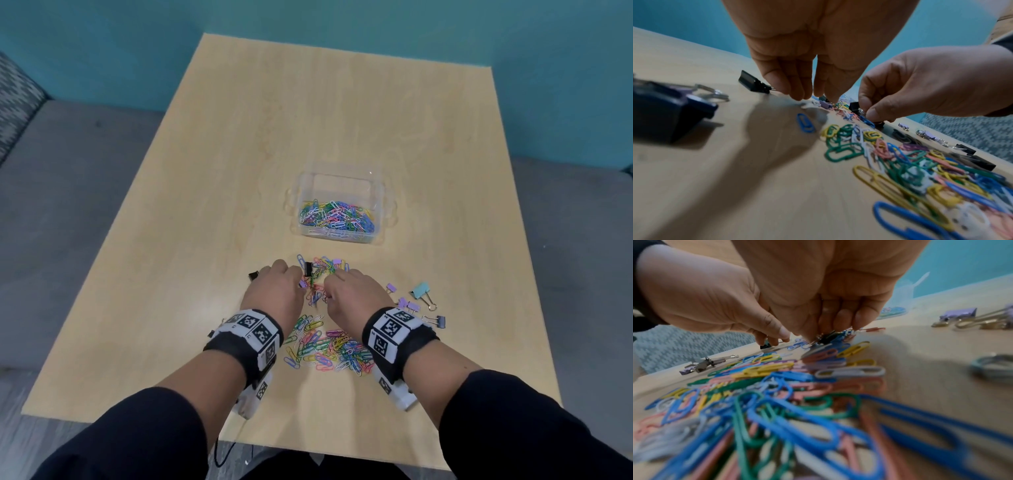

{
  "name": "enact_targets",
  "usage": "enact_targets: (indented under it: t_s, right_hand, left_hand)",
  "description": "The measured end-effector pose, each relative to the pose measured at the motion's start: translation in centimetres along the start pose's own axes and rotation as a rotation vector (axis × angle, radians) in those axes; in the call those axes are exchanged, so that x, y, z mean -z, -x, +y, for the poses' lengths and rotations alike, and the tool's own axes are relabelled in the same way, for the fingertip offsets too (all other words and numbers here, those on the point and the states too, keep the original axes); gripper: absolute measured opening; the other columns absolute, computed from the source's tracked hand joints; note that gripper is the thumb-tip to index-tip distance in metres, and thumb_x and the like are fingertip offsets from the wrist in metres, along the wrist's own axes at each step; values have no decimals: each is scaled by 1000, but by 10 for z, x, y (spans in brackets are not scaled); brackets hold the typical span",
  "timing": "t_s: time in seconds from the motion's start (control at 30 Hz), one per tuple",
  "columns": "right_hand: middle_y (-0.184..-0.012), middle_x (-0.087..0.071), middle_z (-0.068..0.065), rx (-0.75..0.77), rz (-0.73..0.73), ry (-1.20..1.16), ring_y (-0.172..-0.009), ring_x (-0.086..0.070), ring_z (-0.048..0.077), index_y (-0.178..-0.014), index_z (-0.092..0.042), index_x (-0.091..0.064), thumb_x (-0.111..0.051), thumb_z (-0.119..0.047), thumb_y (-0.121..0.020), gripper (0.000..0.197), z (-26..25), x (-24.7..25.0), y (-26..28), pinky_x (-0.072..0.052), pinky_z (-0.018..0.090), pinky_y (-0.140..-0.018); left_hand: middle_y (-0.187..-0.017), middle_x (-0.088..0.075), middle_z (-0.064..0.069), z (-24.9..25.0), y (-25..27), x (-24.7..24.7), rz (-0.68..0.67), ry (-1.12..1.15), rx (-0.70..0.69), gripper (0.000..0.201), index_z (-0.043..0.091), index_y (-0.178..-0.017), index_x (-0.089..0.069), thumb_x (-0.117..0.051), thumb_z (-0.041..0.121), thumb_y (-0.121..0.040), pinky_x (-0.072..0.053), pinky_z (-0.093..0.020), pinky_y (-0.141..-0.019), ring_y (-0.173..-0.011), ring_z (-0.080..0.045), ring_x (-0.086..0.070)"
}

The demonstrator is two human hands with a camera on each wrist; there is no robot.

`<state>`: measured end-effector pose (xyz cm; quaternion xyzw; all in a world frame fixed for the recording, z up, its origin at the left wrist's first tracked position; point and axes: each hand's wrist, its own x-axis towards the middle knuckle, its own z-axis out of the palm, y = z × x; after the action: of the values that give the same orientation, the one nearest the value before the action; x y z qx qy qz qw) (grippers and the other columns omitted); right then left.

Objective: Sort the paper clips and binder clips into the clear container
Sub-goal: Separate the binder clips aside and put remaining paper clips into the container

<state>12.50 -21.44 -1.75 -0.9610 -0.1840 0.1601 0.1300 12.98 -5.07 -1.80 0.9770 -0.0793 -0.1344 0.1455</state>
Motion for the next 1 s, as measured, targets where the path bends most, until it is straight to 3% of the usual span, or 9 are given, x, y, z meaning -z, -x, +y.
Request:
enact_targets:
  t_s: [0.07, 0.13, 0.23, 0.43, 0.57, 0.7, 0.8, 0.9, 1.0]
  right_hand:
    - [-77, -51, 7, 7, 1, -16, -74, -49, 31, -73, -18, -44, -55, -6, -78, 18, 1, 1, 1, -31, 36, -59]
    - [-82, -54, 8, 26, -13, -1, -76, -50, 31, -82, -13, -53, -58, -13, -80, 5, 1, 1, 2, -37, 38, -59]
    - [-90, -54, 8, 65, -38, 58, -83, -51, 31, -98, -14, -56, -58, -26, -85, 17, 2, 0, 3, -37, 37, -63]
    - [-80, -56, 9, 119, 36, 45, -76, -52, 32, -87, -11, -57, -55, -14, -85, 4, -3, 4, 7, -31, 36, -59]
    - [-83, -54, 1, -90, 145, -212, -79, -49, 23, -82, -18, -51, -48, -16, -90, 9, 9, 15, 17, -42, 37, -64]
    - [-70, -58, -9, -337, 288, -580, -65, -53, 11, -82, -25, -58, -57, -19, -89, 10, 31, 18, 41, -45, 31, -60]
    - [-62, -59, -11, -501, 304, -801, -57, -52, 10, -79, -26, -63, -62, -16, -84, 11, 47, 16, 55, -47, 31, -55]
    - [-65, -62, -3, -605, 314, -1003, -61, -55, 16, -76, -24, -67, -63, -9, -80, 16, 59, 15, 65, -48, 39, -59]
    - [-70, -68, 10, -683, 336, -1098, -62, -55, 19, -75, -16, -67, -62, -2, -78, 15, 66, 15, 74, -44, 33, -60]
  left_hand:
    - [-100, -52, -9, 3, -6, 1, -17, -15, -13, 21, 12, -104, -58, -52, 26, -90, -37, -35, -69, -91, -29, -50]
    - [-100, -52, -9, 5, -10, 3, -41, -50, -34, 19, 11, -101, -56, -52, 25, -88, -37, -36, -70, -91, -30, -50]
    - [-100, -51, -9, 6, -13, 3, -59, -71, -59, 16, 11, -98, -55, -51, 23, -88, -39, -38, -74, -91, -30, -50]
    - [-93, -53, -11, 5, -12, 0, -25, -21, -76, 12, 8, -91, -56, -56, 18, -84, -33, -36, -66, -85, -33, -50]
    - [-81, -56, -5, 2, -2, 3, 32, 99, 4, 5, 13, -84, -55, -54, 17, -85, -37, -33, -58, -74, -28, -52]
    - [-72, -59, 2, -15, 11, 9, 65, 205, 179, 5, 21, -80, -51, -53, 20, -85, -45, -32, -59, -67, -25, -55]
    - [-69, -54, 2, -33, 15, 12, 54, 131, 175, 9, 21, -77, -48, -51, 17, -85, -43, -32, -55, -63, -23, -51]
    - [-76, -51, -1, -40, 14, 14, 63, 56, 102, 7, 17, -77, -49, -55, 12, -79, -44, -35, -56, -70, -27, -51]
    - [-87, -54, -7, -35, 7, 16, 70, 9, 21, 15, 12, -89, -58, -63, 13, -75, -45, -35, -61, -80, -31, -51]
